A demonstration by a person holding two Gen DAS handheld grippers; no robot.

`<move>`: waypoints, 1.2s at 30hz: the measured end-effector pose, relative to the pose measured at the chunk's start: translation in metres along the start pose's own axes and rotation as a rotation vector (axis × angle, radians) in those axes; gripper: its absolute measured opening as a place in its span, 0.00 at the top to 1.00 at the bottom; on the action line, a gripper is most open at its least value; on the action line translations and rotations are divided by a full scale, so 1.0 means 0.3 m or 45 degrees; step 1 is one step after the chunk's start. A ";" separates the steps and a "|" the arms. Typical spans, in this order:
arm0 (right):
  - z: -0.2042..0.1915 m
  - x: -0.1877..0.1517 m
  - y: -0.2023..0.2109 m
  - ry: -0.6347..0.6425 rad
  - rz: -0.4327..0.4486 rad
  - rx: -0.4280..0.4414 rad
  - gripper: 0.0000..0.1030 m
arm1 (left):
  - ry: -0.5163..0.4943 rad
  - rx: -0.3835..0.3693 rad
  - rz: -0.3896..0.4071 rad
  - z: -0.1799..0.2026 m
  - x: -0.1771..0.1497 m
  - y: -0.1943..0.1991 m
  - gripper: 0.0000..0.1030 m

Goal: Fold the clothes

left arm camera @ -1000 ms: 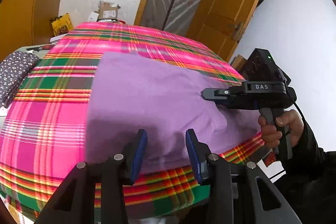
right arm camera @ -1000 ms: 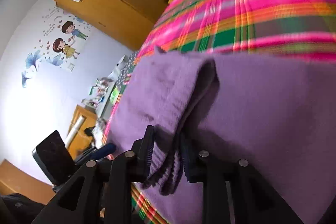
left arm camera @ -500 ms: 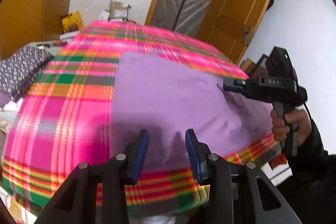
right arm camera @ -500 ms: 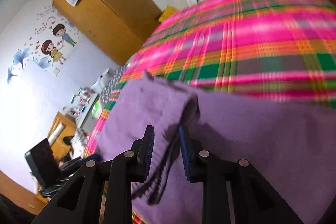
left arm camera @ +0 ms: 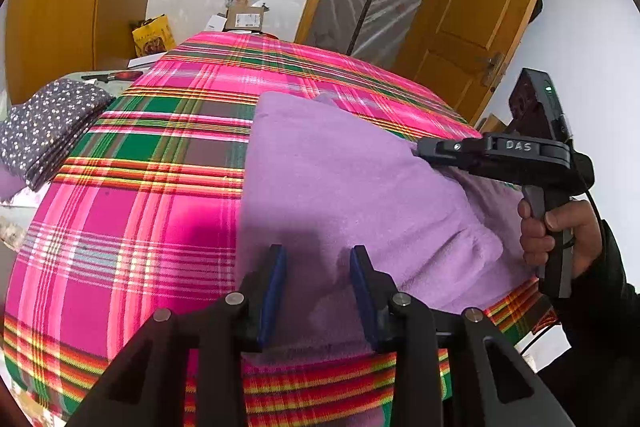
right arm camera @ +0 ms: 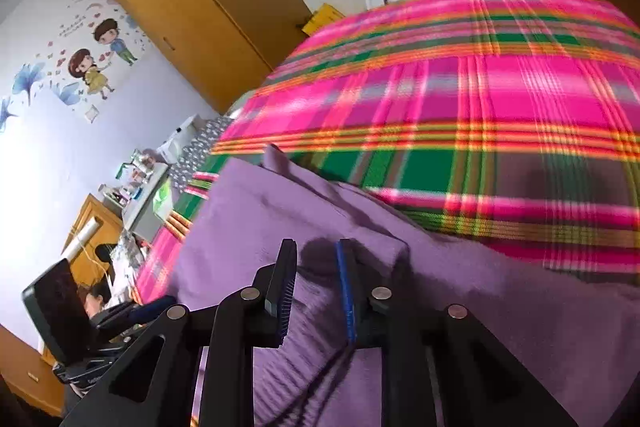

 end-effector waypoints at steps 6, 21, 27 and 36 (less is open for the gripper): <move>-0.082 -0.034 0.006 0.138 -0.023 0.025 0.77 | -0.040 -0.039 0.018 0.065 0.027 0.013 0.66; -0.061 0.021 -0.147 0.200 -0.125 -0.052 0.83 | -0.116 -0.139 -0.062 0.174 -0.009 -0.059 0.66; -0.058 0.032 -0.049 0.196 -0.010 -0.065 0.82 | -0.106 -0.128 -0.028 0.164 0.013 -0.026 0.66; 0.014 -0.021 -0.004 0.126 -0.001 -0.087 0.79 | -0.162 -0.190 -0.047 0.231 0.014 -0.043 0.66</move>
Point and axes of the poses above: each gripper's, at about its wrist camera, not at the fingertips, and y roughly against the way its jaws point, z to its right, x to its top, the point moved 4 cm from there along -y, roughly the way its jaws point, and after that the axes turned 1 degree about -y, right-handed, at the moved point
